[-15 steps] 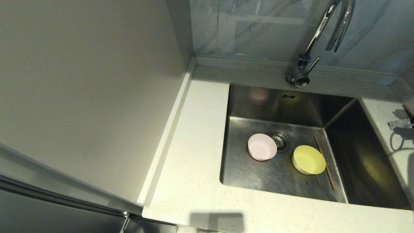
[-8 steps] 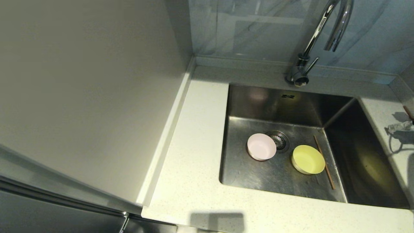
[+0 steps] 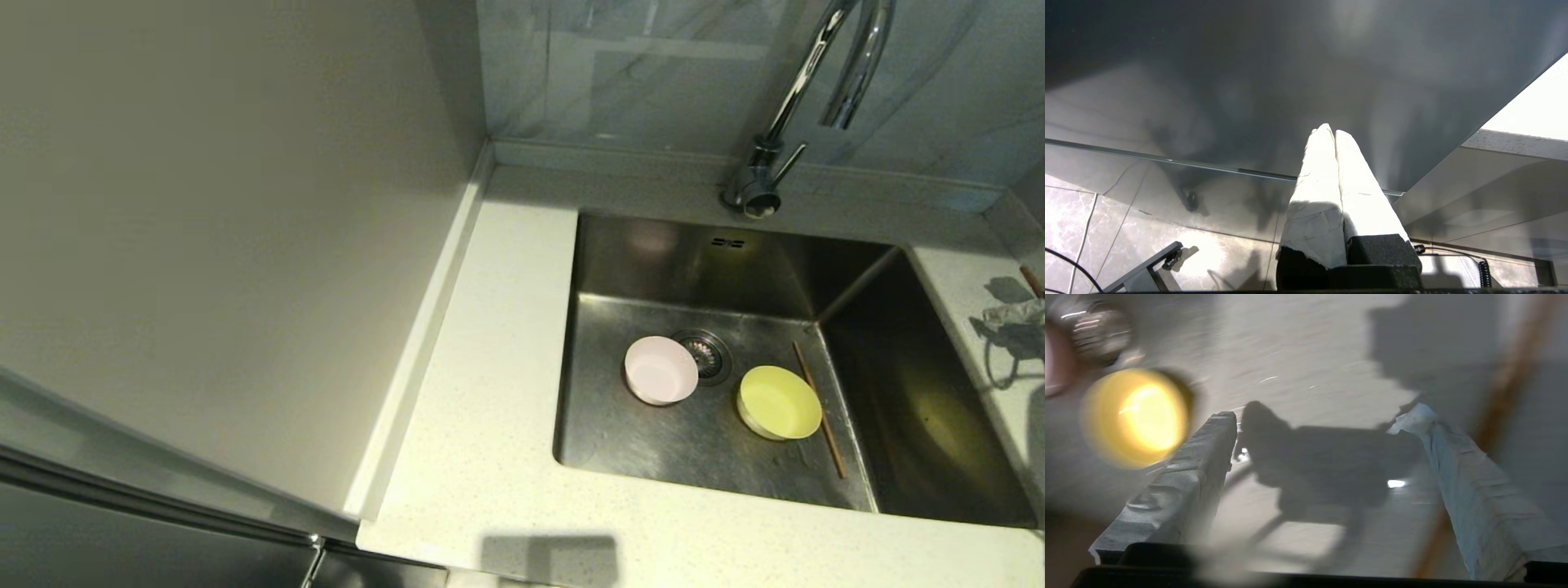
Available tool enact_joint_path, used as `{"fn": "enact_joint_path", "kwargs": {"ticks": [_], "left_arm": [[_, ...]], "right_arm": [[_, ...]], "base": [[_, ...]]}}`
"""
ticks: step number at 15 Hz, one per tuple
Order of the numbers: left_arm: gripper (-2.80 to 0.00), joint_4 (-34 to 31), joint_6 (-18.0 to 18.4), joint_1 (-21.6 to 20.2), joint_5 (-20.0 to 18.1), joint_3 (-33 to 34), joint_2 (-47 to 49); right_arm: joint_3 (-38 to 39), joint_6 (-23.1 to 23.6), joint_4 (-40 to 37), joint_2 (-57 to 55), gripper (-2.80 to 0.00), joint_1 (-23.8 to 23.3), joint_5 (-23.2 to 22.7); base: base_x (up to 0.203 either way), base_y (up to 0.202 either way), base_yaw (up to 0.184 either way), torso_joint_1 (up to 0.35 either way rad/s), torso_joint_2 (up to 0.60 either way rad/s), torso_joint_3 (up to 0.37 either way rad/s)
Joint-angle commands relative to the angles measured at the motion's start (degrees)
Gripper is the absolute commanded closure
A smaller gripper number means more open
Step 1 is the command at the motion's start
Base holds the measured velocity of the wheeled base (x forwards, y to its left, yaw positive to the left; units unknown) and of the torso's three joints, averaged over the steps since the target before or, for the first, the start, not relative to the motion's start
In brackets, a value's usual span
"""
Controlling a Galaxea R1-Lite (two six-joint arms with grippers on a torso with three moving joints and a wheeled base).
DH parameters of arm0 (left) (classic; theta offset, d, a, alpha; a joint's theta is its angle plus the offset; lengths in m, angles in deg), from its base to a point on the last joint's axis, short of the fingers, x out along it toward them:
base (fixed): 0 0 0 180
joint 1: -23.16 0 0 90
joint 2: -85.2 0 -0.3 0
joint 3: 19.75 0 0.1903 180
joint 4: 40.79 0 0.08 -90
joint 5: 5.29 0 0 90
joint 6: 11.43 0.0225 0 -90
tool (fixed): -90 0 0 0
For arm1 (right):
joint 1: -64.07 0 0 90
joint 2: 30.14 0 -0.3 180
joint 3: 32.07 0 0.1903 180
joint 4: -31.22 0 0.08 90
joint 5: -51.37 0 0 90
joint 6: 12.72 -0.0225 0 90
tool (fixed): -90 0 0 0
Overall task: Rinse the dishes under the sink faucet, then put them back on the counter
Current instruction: Turn on the faucet
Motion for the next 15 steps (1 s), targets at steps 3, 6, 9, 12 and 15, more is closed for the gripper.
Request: {"fn": "enact_joint_path", "kwargs": {"ticks": [3, 6, 9, 12, 15], "left_arm": [[0.00, 0.04, -0.01, 0.00, 0.02, 0.00, -0.18], [0.00, 0.04, -0.01, 0.00, 0.02, 0.00, -0.18], [0.00, 0.04, -0.01, 0.00, 0.02, 0.00, -0.18], [0.00, 0.04, -0.01, 0.00, 0.02, 0.00, -0.18], [0.00, 0.04, -0.01, 0.00, 0.02, 0.00, -0.18]], "right_arm": [[0.04, -2.95, 11.34, -0.51, -2.80, -0.09, 9.28], [0.29, -3.32, 13.27, -2.03, -2.80, -0.10, 15.59], [0.47, -3.40, 13.19, -3.07, -2.80, -0.07, 17.31], [0.62, -3.40, 13.02, -3.72, -2.80, 0.02, 17.34], [0.51, -3.48, 10.70, -3.72, -2.80, 0.02, 13.32]], "base": [[0.000, 0.000, 0.000, 0.000, 0.00, 0.000], [0.000, 0.000, 0.000, 0.000, 0.00, 0.000], [0.000, 0.000, 0.000, 0.000, 0.00, 0.000], [0.000, 0.000, 0.000, 0.000, 0.00, 0.000], [0.000, 0.000, 0.000, 0.000, 0.00, 0.000]]}}
